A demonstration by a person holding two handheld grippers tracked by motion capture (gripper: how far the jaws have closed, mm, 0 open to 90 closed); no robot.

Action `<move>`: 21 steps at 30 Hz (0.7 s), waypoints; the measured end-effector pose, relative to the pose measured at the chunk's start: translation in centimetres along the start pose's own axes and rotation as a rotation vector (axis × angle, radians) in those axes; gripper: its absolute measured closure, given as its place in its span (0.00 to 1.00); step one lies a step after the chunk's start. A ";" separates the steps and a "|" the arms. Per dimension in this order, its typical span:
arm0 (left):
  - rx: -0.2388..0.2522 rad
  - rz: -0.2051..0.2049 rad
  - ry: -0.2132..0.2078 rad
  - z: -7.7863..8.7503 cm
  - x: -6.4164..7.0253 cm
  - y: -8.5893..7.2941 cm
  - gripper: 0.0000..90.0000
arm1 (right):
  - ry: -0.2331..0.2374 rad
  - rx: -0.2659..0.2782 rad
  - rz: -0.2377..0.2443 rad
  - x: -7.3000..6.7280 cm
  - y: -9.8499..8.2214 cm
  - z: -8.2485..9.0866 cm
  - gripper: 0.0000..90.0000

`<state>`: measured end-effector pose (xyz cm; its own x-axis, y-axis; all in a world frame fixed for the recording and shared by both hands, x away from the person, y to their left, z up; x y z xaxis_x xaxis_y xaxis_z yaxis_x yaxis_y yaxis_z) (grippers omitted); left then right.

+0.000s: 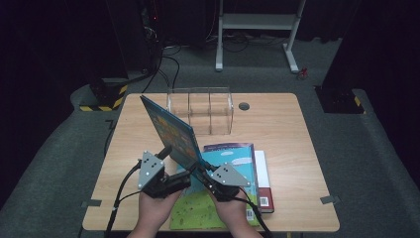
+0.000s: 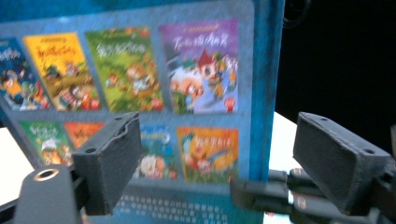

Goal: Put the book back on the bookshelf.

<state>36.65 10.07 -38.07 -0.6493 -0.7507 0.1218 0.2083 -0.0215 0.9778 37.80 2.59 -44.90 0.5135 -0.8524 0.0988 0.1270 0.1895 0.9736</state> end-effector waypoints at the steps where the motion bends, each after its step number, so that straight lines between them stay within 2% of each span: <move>1: 0.002 -0.002 0.015 -0.3 0.0 0.2 0.17 | -0.001 -0.002 -0.001 0.0 0.0 0.0 0.91; 5: 0.000 0.005 0.057 -1.5 0.0 0.6 0.16 | 0.000 -0.029 0.002 -0.1 -0.7 -0.2 0.90; 11: -0.002 0.004 0.111 -2.6 -0.2 0.6 0.16 | 0.017 -0.032 0.016 -0.4 -0.8 -0.1 0.91; 16: -0.017 0.004 0.139 -2.9 -0.5 0.3 0.14 | 0.017 -0.038 0.029 -0.8 -0.9 -0.1 0.91; 21: -0.021 0.009 0.158 -2.5 -1.0 -0.2 0.17 | 0.008 -0.037 0.067 -1.3 -0.9 0.0 0.91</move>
<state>39.15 9.17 -38.80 -0.5242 -0.8456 0.1010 0.2299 -0.0263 0.9729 37.04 3.55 -45.96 0.5289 -0.8331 0.1616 0.1232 0.2638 0.9567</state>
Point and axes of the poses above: each handheld gripper's, and its own axes: z roughly backward along the jaws, y roughly out of its top, x roughly to its right, the point moved 10 cm from there along -z, roughly forward along the jaws, and after that the axes turned 14 degrees about -y, right-handed, at the moved point
